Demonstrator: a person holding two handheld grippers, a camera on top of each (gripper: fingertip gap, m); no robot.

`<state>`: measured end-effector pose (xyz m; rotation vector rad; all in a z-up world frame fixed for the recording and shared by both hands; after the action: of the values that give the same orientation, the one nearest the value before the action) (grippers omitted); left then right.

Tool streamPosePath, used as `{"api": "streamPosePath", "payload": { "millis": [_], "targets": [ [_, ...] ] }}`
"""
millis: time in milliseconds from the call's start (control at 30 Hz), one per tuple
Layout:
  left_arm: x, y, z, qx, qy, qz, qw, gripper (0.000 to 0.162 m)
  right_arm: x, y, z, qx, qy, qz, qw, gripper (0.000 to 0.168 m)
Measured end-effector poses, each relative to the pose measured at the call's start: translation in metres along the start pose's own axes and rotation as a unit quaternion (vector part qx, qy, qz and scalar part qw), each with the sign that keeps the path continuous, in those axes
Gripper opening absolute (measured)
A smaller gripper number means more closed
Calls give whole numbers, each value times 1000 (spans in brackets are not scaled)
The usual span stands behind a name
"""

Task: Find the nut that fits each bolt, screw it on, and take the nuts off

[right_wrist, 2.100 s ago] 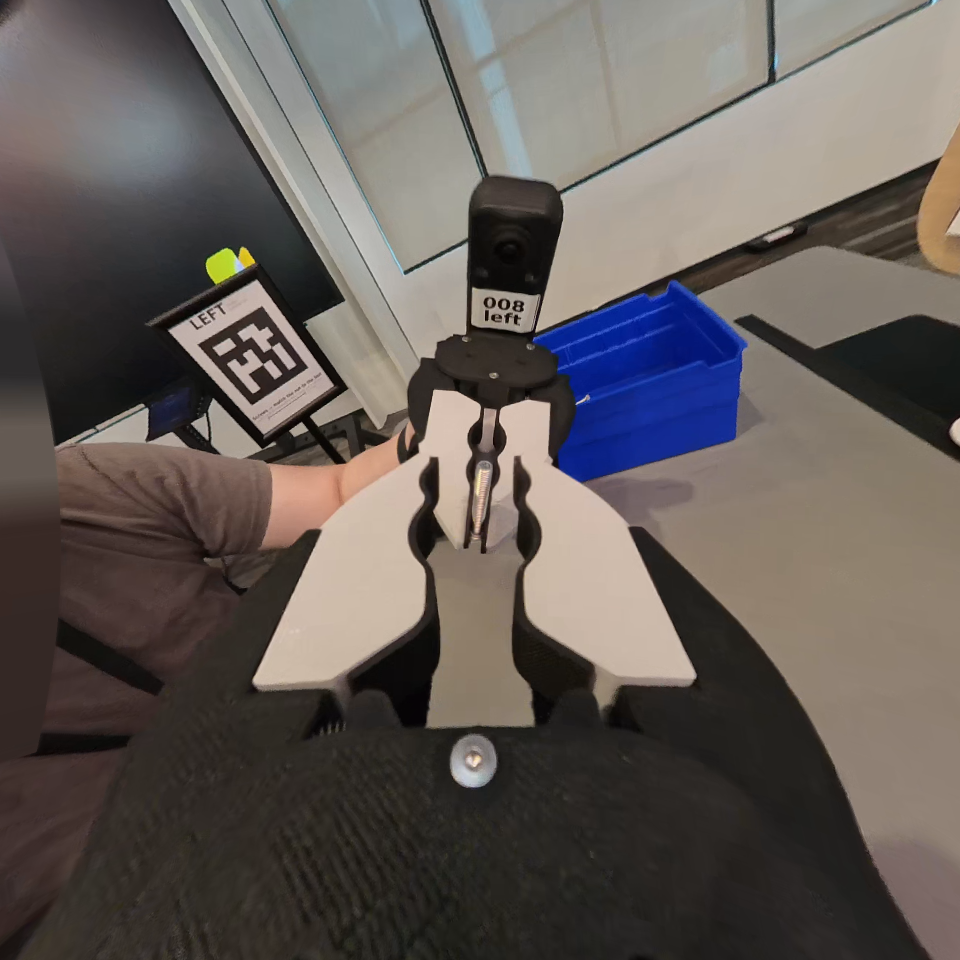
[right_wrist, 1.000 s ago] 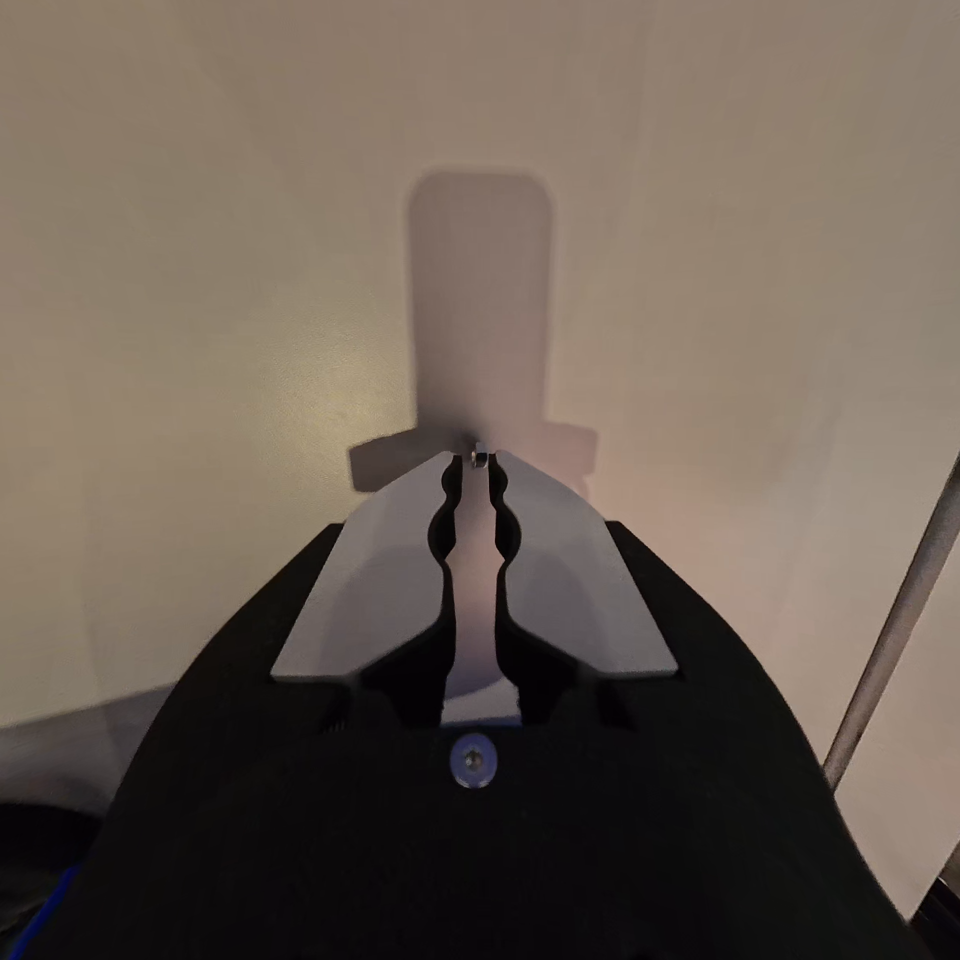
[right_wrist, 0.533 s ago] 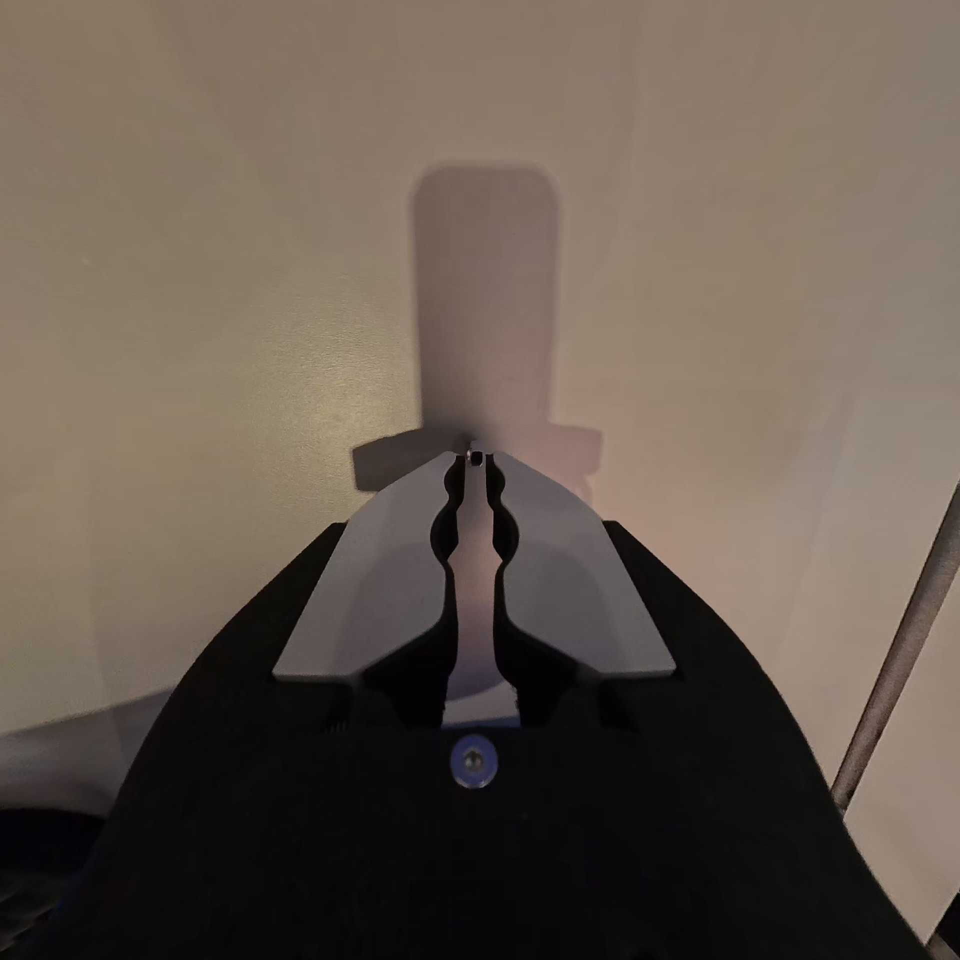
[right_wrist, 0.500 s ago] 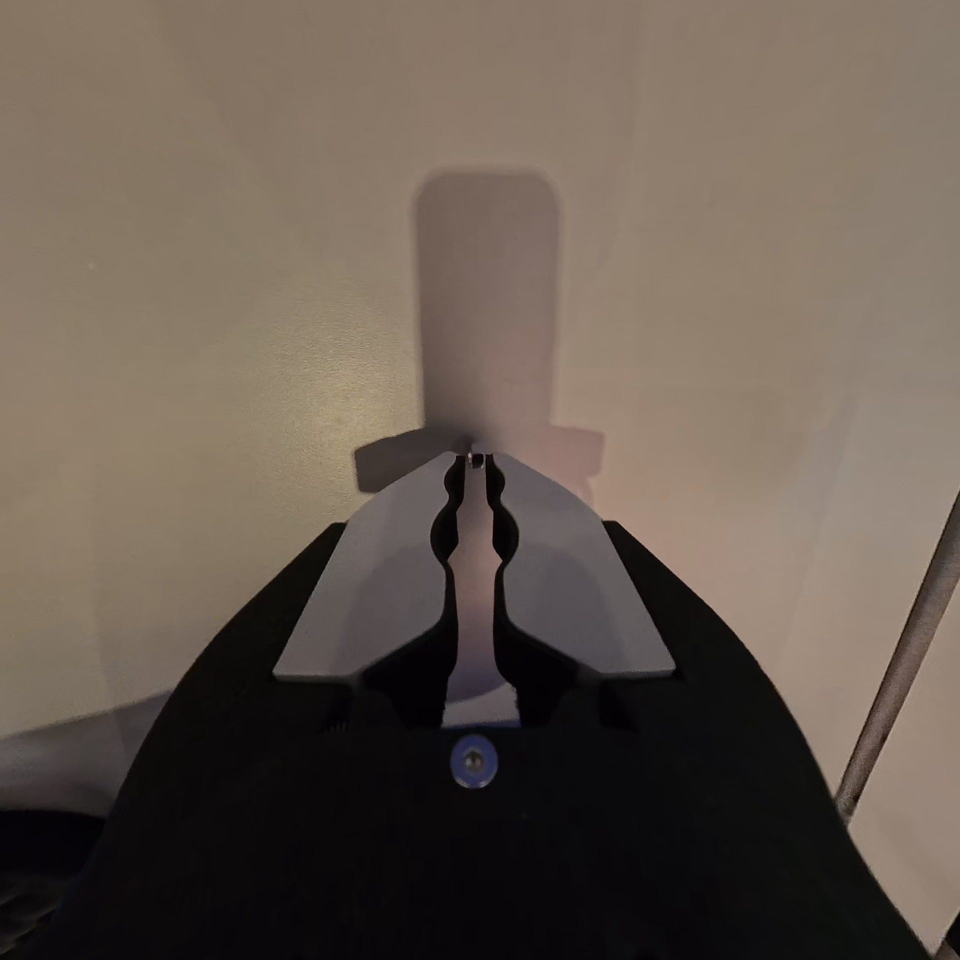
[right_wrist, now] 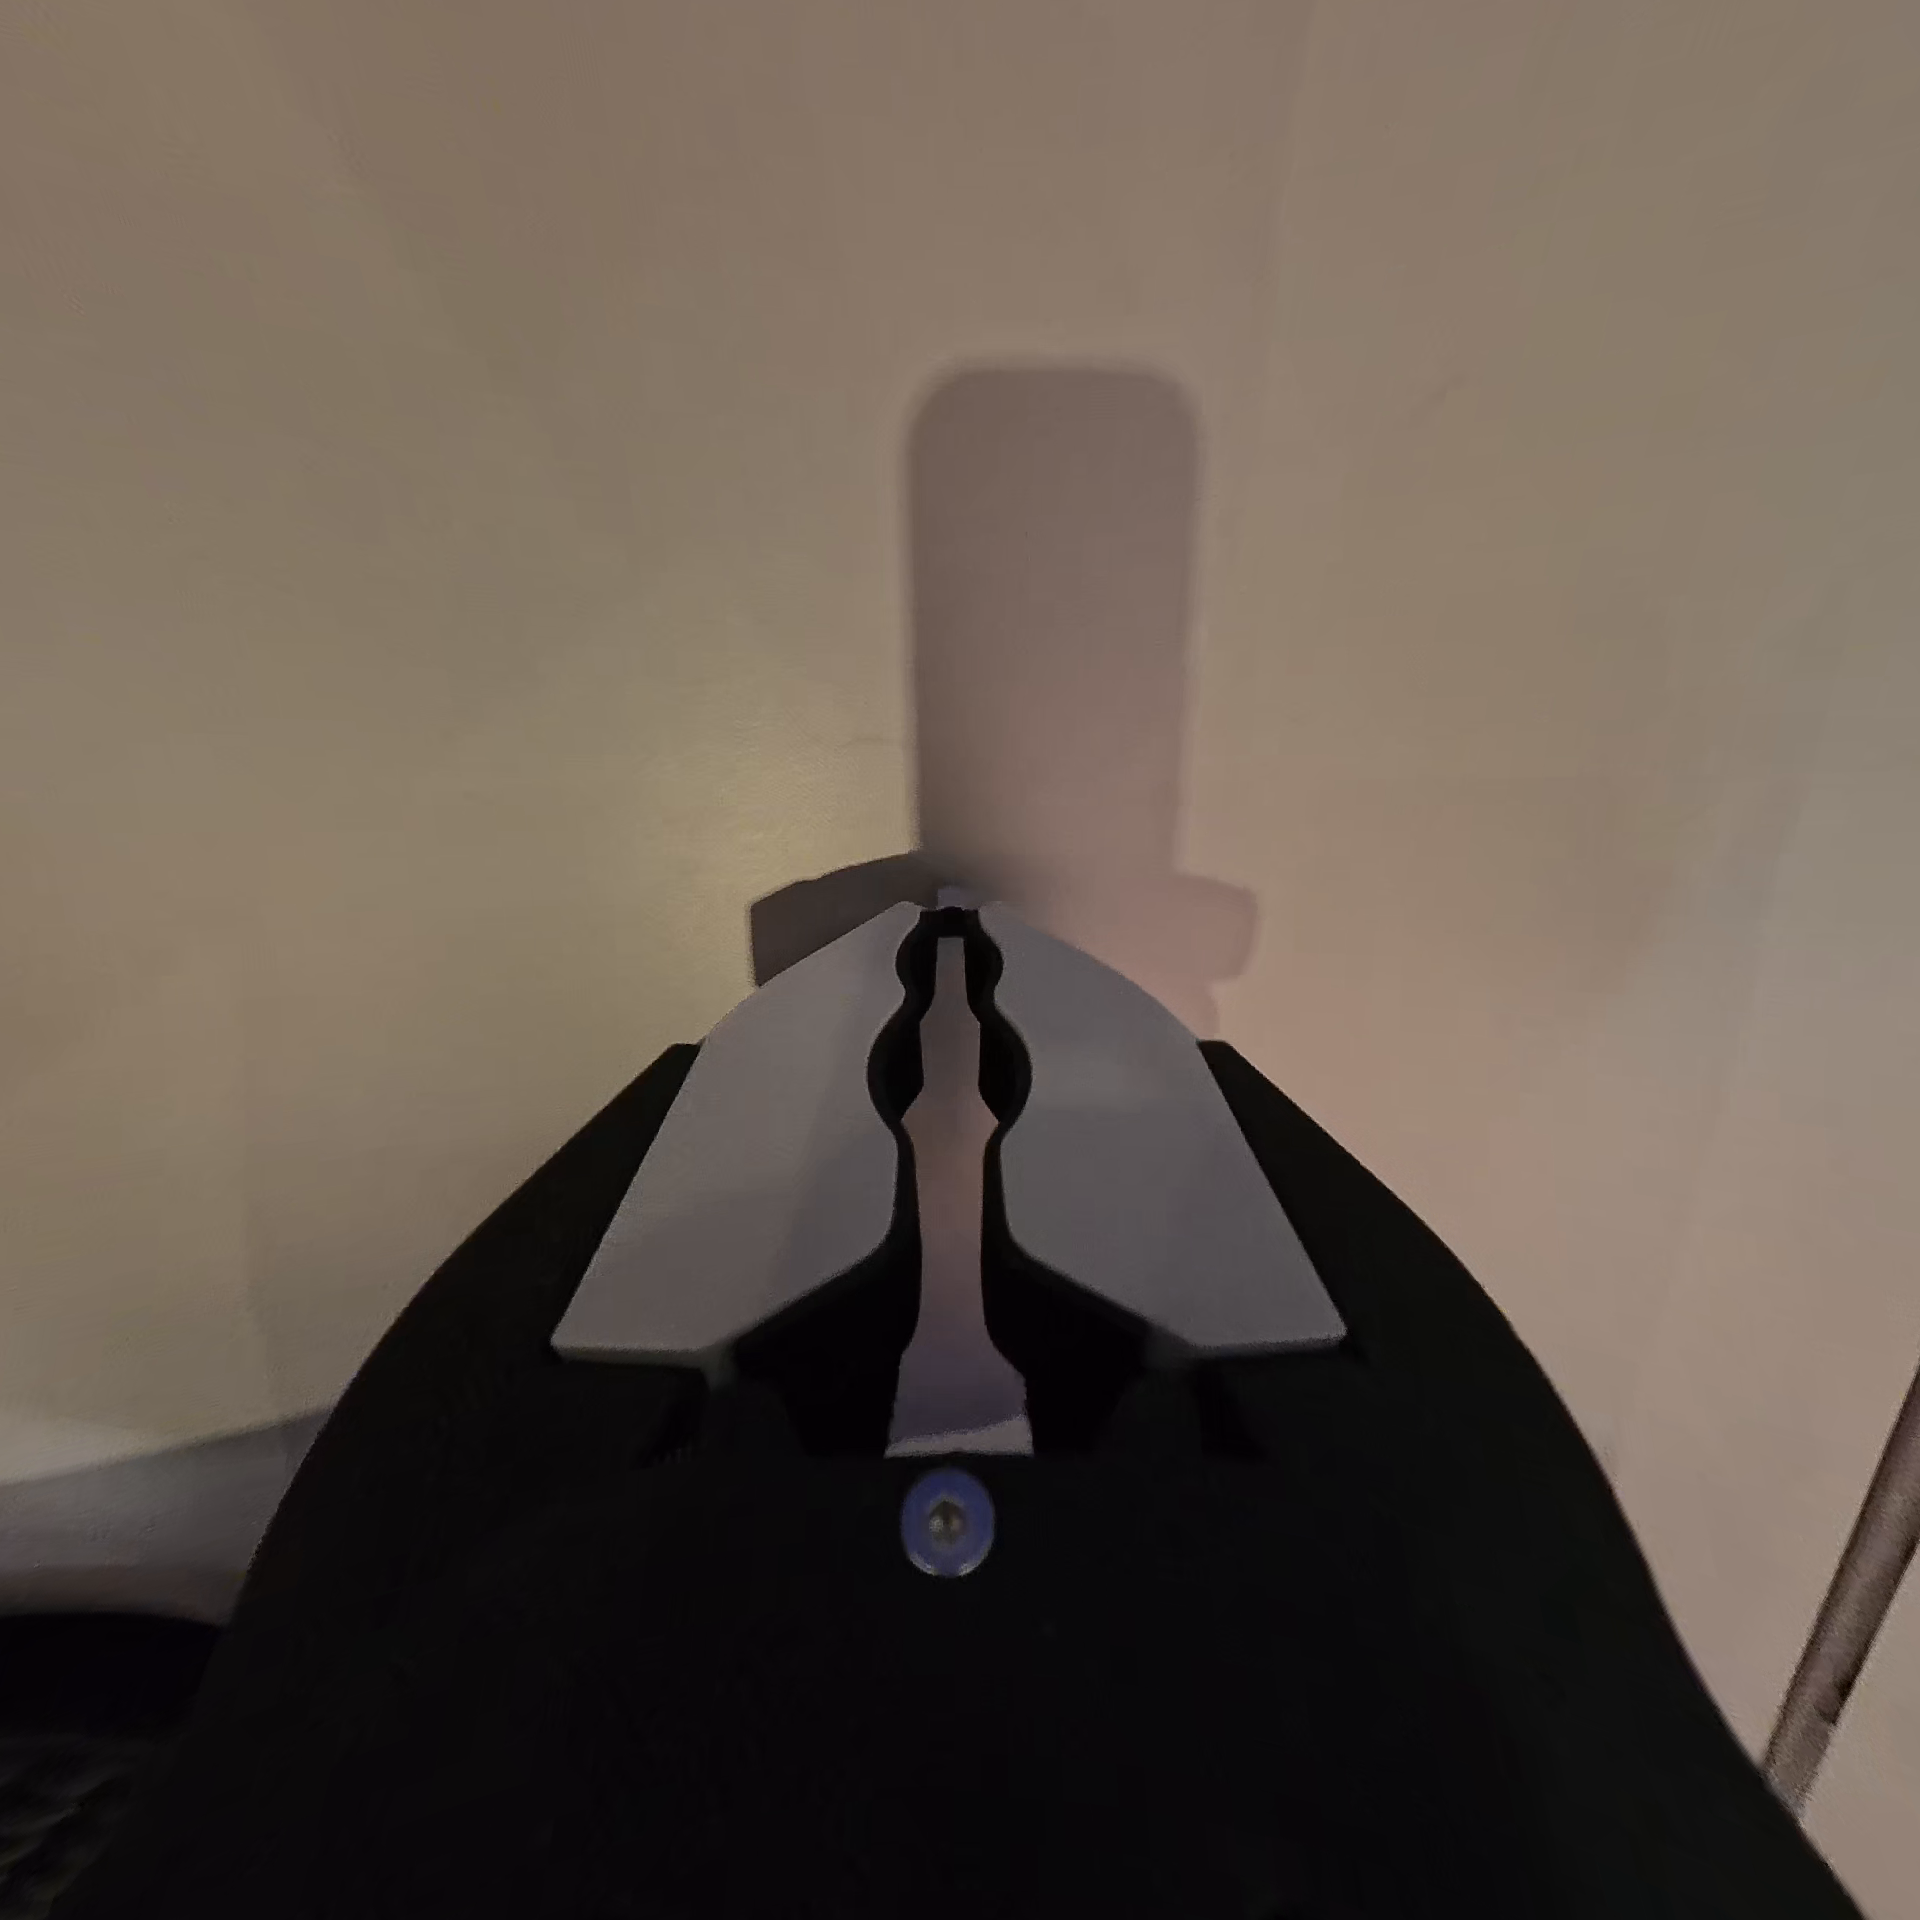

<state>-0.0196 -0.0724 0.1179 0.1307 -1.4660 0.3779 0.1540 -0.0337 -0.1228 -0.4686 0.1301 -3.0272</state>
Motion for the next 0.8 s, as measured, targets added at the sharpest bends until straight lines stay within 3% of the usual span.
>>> {"api": "streamPosePath", "payload": {
  "millis": [133,267,333,600,800],
  "targets": [
    [0,0,1,-2,0,2,1000,5,13,13,2,80,-41,-31,996,6],
    [1,-2,2,-7,1,1,1000,5,36,37,5,227,-94,-74,966,6],
    [1,-3,2,-9,2,-1,1000,5,43,43,2,264,-88,-79,957,6],
    [2,-4,4,-18,-2,2,1000,5,52,55,-14,306,-36,-60,950,6],
    [2,-5,4,-21,-1,1,1000,5,51,51,-19,286,-30,-52,956,6]
  ]
}}
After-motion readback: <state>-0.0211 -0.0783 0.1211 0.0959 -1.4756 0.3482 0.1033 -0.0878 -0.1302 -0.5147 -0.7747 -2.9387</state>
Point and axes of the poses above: each gripper's, where its closed fingertips meet, z back along the fingers, x out of its top, y = z × x across the jaws, the point moved 3 cm from there along z, back along the fingers, and after that the axes turned 2 degrees about z, right-handed, at the moved point
